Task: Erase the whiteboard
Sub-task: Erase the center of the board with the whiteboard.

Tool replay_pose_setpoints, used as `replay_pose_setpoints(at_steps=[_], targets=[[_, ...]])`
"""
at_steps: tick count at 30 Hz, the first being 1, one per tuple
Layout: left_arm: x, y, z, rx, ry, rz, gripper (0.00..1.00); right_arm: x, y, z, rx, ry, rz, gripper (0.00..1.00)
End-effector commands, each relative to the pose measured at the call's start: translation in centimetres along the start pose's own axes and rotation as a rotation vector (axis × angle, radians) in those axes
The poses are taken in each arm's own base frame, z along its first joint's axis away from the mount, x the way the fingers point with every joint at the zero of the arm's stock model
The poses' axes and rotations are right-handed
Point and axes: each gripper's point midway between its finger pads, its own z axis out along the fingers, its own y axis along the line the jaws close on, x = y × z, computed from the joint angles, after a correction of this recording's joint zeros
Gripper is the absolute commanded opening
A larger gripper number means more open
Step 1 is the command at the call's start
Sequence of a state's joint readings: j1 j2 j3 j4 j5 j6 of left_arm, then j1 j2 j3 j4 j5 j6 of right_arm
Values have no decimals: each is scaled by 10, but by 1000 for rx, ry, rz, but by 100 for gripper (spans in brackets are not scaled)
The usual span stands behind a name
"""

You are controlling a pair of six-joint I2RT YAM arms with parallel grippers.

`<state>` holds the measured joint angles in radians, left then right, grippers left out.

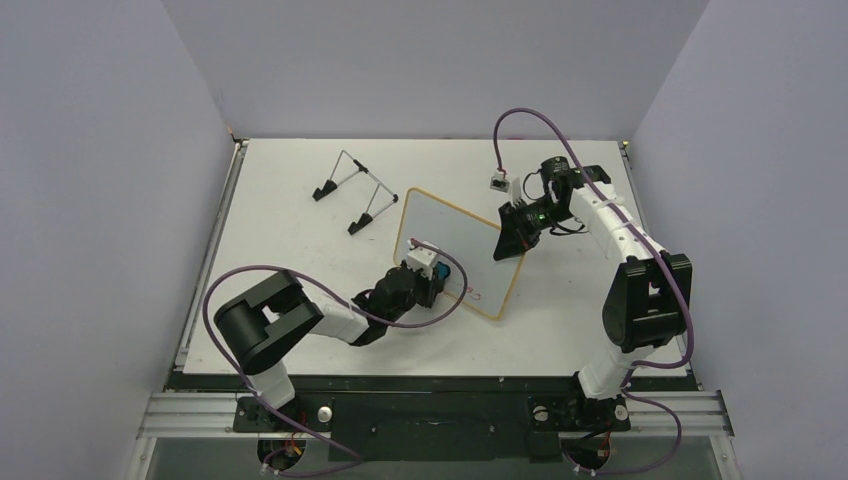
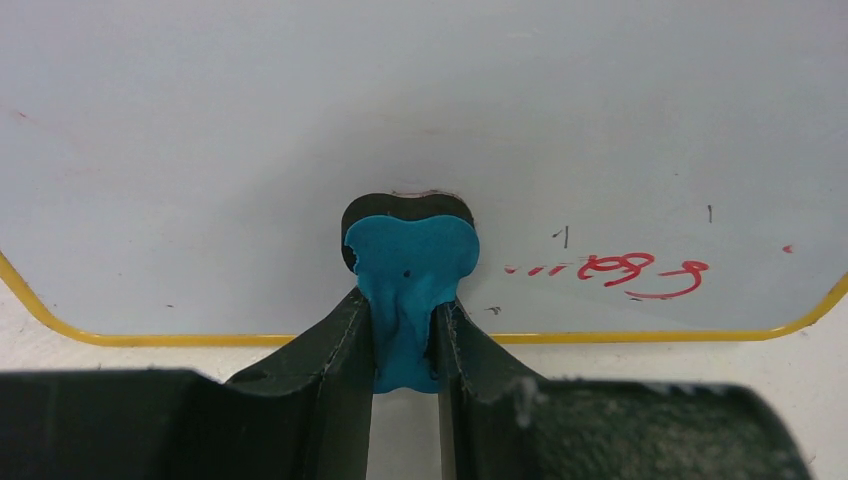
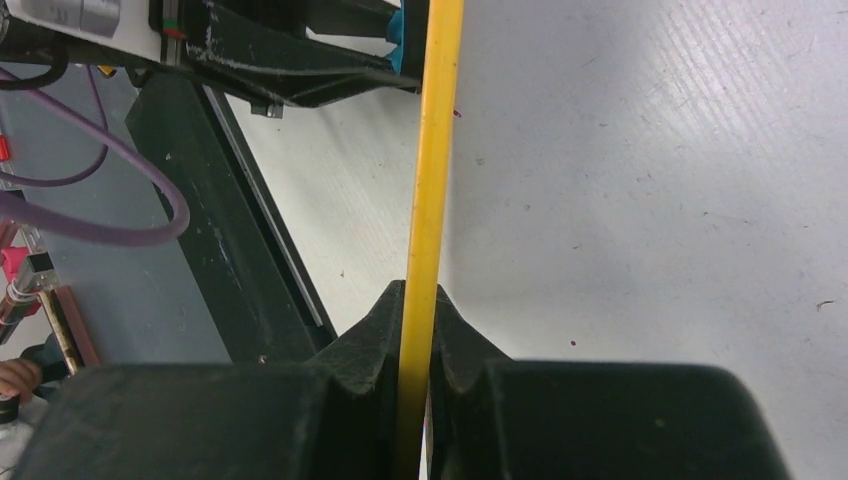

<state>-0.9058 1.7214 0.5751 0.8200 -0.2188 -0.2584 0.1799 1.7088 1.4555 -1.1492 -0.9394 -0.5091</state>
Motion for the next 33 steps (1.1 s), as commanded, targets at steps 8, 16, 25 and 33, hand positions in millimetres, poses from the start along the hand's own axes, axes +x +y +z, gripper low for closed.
replay_pose_setpoints(at_steps=[8,16,25,33], targets=[[-20,47,-4,-75,-75,-90,0,-13,66,-4,-217,-87,-10,0],[-21,29,-4,-22,-47,-30,0,-13,64,-3,-217,-83,-5,0],[-32,-50,9,103,-70,-9,0,-13,63,-2,-214,-81,-4,0],[-28,-21,8,34,-51,-20,0,-13,64,-4,-210,-86,-8,0]])
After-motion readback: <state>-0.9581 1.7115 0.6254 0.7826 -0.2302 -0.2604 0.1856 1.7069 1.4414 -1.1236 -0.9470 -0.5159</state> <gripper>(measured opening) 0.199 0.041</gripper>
